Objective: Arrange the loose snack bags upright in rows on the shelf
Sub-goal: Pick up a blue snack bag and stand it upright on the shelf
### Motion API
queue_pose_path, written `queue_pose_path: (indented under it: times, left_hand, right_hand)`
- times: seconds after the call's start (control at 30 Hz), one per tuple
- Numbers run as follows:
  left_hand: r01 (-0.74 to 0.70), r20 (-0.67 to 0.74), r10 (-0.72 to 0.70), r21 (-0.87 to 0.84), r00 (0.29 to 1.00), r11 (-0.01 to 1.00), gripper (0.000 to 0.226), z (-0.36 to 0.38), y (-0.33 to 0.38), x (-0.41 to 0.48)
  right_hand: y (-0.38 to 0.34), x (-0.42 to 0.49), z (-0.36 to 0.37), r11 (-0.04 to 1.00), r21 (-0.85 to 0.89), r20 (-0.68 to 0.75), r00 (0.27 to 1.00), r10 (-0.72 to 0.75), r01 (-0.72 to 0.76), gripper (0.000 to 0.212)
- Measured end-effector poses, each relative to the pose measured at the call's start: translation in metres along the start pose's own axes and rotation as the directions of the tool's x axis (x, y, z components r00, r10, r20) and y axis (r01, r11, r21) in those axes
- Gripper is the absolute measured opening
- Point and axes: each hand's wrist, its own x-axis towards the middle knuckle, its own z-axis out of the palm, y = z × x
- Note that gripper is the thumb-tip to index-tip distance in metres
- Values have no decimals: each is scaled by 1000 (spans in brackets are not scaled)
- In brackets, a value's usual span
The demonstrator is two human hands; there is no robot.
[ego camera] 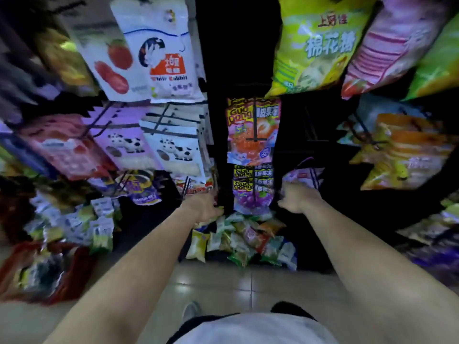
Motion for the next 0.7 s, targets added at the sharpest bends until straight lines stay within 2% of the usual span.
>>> queue_pose_path:
  times: [0.1,0.27,0.47,0.7]
  left_hand:
    - [-152,11,152,54,988,987,89,-10,-10,17]
    - [-274,92,264,121,960,954,82,4,-18,22]
    - [-262,127,248,106,960,959,89,87,-15,72]
    - [-209,58,202,152,978,966,79,245,-11,209]
  right_hand:
    - [-15,-16,14,984,63,52,985,164,-167,78]
    - [-41,-38,45,959,114,107,963,249,-260,77]
    - [-26,-4,131,956,146,171,958,228,-254,72]
    - [23,125,315,967,137,132,971,198,-215,74]
